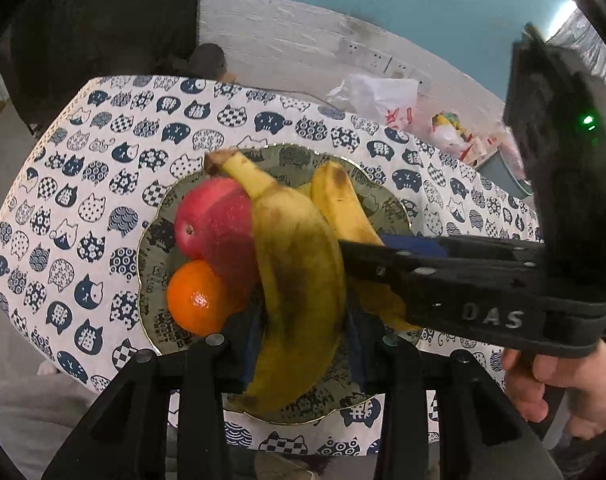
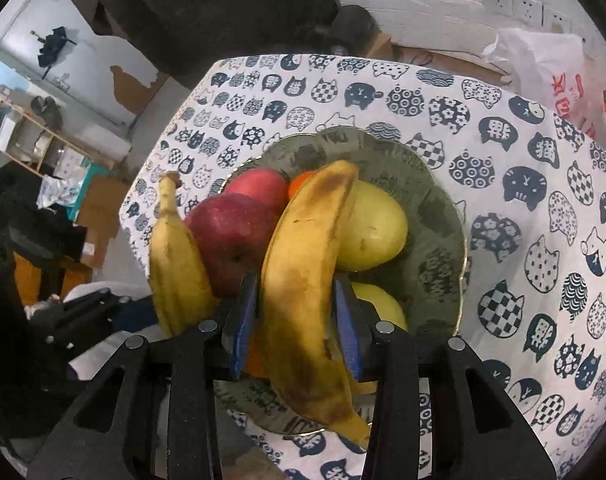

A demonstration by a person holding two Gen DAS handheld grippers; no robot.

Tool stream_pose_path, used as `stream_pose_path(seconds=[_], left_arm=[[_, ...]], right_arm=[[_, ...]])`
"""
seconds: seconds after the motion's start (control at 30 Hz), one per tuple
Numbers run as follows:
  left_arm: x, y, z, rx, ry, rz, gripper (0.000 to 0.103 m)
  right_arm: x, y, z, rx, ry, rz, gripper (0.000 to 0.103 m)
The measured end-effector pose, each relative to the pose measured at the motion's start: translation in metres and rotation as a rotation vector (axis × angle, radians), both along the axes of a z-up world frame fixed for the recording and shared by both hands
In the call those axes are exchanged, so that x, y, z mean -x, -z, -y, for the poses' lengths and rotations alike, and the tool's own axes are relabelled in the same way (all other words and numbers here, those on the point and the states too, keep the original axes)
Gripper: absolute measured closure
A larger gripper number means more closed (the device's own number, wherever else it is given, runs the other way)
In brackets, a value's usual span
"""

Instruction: Organize fruits

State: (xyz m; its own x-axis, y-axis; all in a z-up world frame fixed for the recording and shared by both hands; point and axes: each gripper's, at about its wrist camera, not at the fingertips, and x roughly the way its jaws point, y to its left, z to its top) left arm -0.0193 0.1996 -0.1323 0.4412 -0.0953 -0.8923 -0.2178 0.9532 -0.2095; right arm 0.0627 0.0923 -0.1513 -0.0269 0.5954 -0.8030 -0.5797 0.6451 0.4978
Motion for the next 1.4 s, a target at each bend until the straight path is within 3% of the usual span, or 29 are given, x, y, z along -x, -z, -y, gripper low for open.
stream_pose_path(seconds=[0.1, 0.37, 0.6, 0.77, 1.03, 1.1, 1.4], left_arm=[[0.0, 0.007, -0.004, 0.003, -0.025, -0.025, 0.052], [0.004, 0.001, -0.006, -0.012, -0.046, -0.027, 0.041], [0.016, -0.022, -0.003, -0.08, -0.054, -0.005, 0.028], [0.025, -0.043, 0.001, -0.121, -0.049, 0.022, 0.022], [0.036, -0.075, 0.015, -0.183, -0.031, 0.073, 0.021], [0.039, -0.082, 0.019, -0.195, -0.023, 0.084, 0.015], [0.06, -0.112, 0.032, -0.232, -0.002, 0.158, 0.014]], right_arm=[[0.0, -0.005, 0.001, -0.004, 0.004, 0.011, 0.063], [0.0, -0.018, 0.01, 0.01, 0.025, 0.043, 0.058], [0.011, -0.048, 0.021, 0.067, 0.032, 0.173, 0.043], [0.019, -0.072, 0.031, 0.096, 0.057, 0.262, 0.032], [0.036, -0.101, 0.053, 0.131, 0.08, 0.359, 0.023], [0.041, -0.107, 0.058, 0.131, 0.079, 0.382, 0.021], [0.058, -0.126, 0.086, 0.116, 0.09, 0.41, 0.021]])
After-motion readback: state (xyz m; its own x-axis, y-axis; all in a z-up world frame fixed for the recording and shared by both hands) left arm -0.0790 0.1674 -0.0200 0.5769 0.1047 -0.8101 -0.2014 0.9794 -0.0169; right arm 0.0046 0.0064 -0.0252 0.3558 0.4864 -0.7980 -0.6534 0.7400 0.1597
